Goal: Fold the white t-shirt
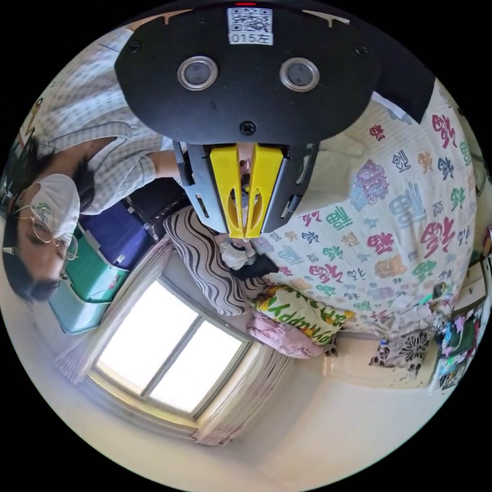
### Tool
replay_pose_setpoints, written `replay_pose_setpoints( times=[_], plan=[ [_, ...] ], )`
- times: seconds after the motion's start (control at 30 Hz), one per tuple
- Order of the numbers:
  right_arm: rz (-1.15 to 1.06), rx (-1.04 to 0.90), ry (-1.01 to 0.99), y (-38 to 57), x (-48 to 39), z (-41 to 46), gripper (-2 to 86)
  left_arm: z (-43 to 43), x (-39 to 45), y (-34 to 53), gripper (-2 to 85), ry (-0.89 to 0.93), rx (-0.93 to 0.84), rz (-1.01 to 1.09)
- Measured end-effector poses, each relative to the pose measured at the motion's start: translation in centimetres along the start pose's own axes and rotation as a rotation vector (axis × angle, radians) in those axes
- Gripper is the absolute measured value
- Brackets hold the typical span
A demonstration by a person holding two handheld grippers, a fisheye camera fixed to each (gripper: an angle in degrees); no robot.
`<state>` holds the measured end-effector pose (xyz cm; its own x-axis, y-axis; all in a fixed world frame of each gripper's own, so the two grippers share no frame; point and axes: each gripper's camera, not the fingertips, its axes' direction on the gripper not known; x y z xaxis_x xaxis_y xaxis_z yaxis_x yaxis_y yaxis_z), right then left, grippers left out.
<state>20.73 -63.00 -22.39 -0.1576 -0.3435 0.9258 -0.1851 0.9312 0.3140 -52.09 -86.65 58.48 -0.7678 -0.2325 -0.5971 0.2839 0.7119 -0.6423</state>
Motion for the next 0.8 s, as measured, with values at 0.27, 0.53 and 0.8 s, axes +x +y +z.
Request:
replay_pose_setpoints(
  times=[0.27,0.53,0.8],
  plan=[
    [-0.117,0.092,0.271,4.5,-8.7,-16.5,0.0,-3.6,9.1,0.4,-0.7,-0.147,0.099,0.031],
    [-0.321,0.066,0.494,4.9,-19.2,-25.7,-0.4,-8.0,13.1,3.3,-0.8,-0.129,0.251,-0.066],
    [-0.405,0.137,0.28,4.1,-26.2,-30.8,-0.4,-14.8,13.9,8.5,-0.8,-0.31,0.3,-0.096]
  ],
)
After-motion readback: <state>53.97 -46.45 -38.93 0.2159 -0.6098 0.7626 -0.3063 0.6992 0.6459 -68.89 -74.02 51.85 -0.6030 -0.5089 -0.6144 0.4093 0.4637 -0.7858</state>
